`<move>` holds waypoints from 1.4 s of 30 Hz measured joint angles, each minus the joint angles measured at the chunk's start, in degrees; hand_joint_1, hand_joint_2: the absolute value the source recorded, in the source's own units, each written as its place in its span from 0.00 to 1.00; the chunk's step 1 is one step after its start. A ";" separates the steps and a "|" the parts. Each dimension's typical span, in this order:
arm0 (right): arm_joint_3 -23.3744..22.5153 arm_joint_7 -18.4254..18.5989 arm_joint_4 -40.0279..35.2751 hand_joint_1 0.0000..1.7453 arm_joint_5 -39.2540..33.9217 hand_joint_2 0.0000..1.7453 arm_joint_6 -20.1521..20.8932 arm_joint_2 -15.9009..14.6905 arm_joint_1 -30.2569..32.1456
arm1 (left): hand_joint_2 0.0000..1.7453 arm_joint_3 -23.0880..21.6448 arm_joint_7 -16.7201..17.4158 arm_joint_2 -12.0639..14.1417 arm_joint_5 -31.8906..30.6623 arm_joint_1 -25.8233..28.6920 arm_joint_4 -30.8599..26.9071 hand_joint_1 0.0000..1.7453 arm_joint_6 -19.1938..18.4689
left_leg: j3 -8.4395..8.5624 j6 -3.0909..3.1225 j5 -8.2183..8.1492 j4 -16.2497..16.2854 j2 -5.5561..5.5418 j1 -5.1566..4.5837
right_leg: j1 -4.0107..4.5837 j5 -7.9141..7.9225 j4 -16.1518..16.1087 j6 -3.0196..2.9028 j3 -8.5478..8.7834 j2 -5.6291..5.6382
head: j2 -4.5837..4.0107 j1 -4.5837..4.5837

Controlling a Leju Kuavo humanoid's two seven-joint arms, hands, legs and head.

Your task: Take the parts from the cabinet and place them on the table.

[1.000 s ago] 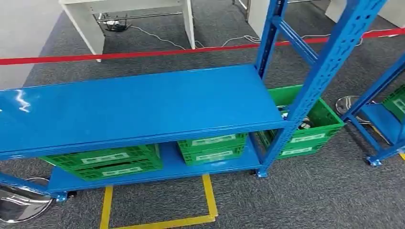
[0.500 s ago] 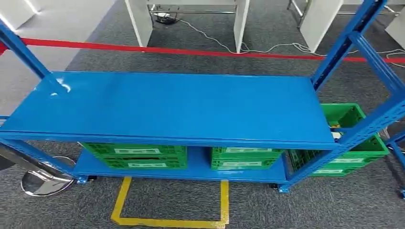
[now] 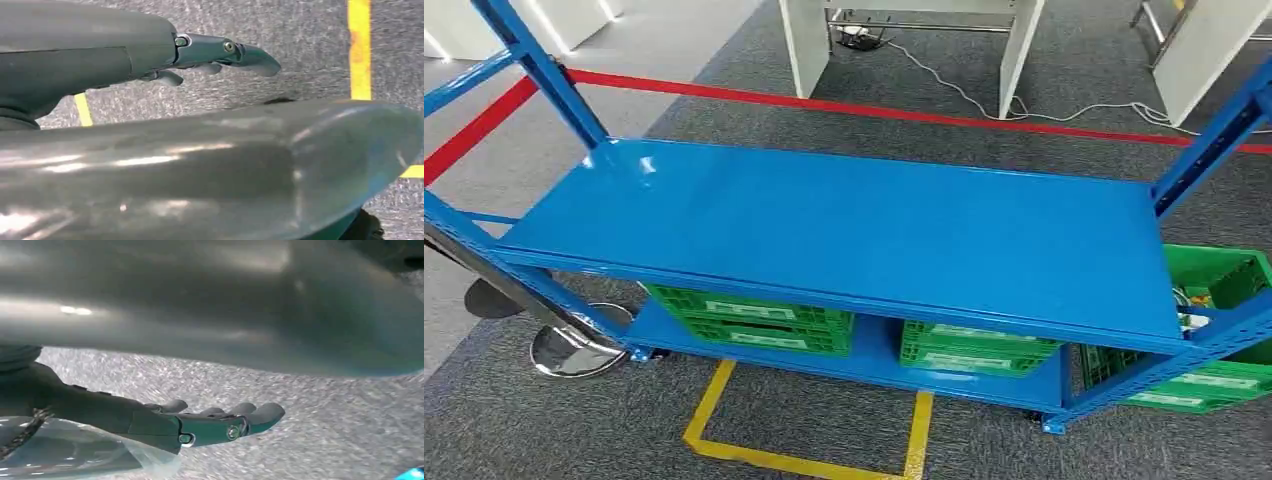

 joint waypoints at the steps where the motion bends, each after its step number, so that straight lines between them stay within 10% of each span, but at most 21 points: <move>1: 0.02 0.00 0.00 0.00 0.02 0.00 0.00 0.00 0.09 | 0.00 -0.02 -0.02 0.06 0.00 -0.01 0.00 0.00 0.00 | 2.66 0.44 2.66 -5.45 1.20 -0.17 | 0.02 -0.33 -0.01 0.18 0.49 -0.71 | 0.00 0.00; 3: -0.02 0.00 0.00 0.00 0.00 0.00 0.00 0.00 0.21 | 0.00 0.00 -0.02 0.09 0.00 -0.28 0.02 0.00 0.02 | 4.67 1.50 2.30 -9.95 5.92 -1.43 | 0.53 -1.14 0.07 0.99 0.56 -1.88 | 0.00 -0.04; 7: -0.13 -0.02 -0.09 0.00 0.04 0.00 -0.02 0.00 -0.04 | 0.00 0.00 -0.02 0.13 0.00 -0.12 0.07 0.00 0.00 | 5.19 2.57 2.83 -10.88 2.38 -0.82 | 0.56 -1.74 -0.99 2.06 2.55 -4.63 | 0.00 -0.07; 9: -0.13 -0.09 -0.11 0.00 0.07 0.00 0.00 0.00 0.07 | 0.00 -0.02 -0.02 0.02 -0.02 -0.04 0.07 0.00 0.00 | 5.45 3.07 3.08 -11.24 1.18 -0.62 | 0.30 -4.56 3.48 2.25 0.51 2.06 | 0.00 0.79; 12: -0.22 -1.38 -0.09 0.00 -4.19 0.00 0.20 0.00 0.40 | 0.00 0.00 0.64 0.00 0.94 -0.32 0.09 0.00 -1.51 | 5.52 3.65 2.72 -11.19 -0.48 -0.68 | 0.32 -9.22 16.40 2.35 -6.89 4.47 | 0.00 0.90; 14: -0.07 -4.79 -0.09 0.00 -11.38 0.00 0.17 0.00 0.36 | 0.00 -0.37 0.37 0.02 3.24 -0.29 0.20 0.00 -3.17 | 6.02 3.54 2.33 -11.13 -1.38 -0.69 | 0.32 -5.60 14.82 2.35 -7.73 4.47 | 0.00 0.87; 17: 0.00 -7.37 -0.09 0.00 -15.19 0.00 0.13 -0.02 0.32 | 0.00 -1.40 -0.37 0.09 4.81 -0.22 0.35 0.00 -3.61 | 6.90 2.66 1.19 -10.74 -1.96 -0.56 | 0.08 2.41 1.53 2.42 -2.94 4.74 | 0.00 1.03; 29: 0.00 -8.24 -0.02 0.00 -17.44 0.00 0.09 0.00 0.05 | 0.00 -3.37 -1.57 0.57 7.32 -1.18 1.25 0.00 -3.54 | 7.17 3.10 1.00 -11.01 -2.26 -0.98 | 0.35 1.43 0.56 1.11 -1.87 5.19 | 0.00 0.96; 33: 0.02 -10.03 -0.04 0.00 -20.06 0.00 0.09 -0.02 0.12 | 0.00 -4.06 -2.20 0.55 8.37 -1.46 1.38 0.00 -3.54 | 7.17 1.92 1.03 -11.10 -2.26 -0.86 | 0.46 1.35 0.61 0.90 -1.86 5.19 | 0.00 0.96; 42: -0.11 -11.72 -0.04 0.00 -22.05 0.00 0.09 -0.02 0.23 | 0.00 -4.89 -2.86 0.55 9.35 -1.69 1.62 0.00 -3.43 | 7.24 1.63 0.92 -11.10 -2.25 -0.89 | 0.36 1.37 0.35 0.94 -1.55 5.18 | 0.00 0.98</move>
